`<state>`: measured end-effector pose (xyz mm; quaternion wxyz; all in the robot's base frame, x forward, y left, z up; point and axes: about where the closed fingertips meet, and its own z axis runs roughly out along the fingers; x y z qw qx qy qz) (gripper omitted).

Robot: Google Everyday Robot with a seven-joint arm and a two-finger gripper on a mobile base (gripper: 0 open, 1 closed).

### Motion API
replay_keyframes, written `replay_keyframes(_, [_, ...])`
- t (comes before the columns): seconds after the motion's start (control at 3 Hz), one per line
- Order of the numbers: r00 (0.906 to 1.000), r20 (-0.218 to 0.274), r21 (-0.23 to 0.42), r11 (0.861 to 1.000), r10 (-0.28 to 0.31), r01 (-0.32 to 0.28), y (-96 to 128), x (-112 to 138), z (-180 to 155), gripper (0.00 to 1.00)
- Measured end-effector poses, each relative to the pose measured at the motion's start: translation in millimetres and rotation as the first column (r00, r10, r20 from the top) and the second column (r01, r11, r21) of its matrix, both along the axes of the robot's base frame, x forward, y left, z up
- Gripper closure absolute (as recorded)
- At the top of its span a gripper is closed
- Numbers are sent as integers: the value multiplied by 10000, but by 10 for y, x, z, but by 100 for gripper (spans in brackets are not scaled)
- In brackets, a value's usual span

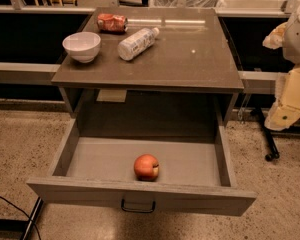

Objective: Pick apple from top drawer and place on counter

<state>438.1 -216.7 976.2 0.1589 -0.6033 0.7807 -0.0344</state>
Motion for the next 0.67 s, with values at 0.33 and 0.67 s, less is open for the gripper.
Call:
replay_keyframes(0.33, [10000,-1,-1,10000,1,-1,1,0,-1,0])
replay_keyframes(0.67, [9983,-392,-323,9985,436,-449,211,108,-404,0])
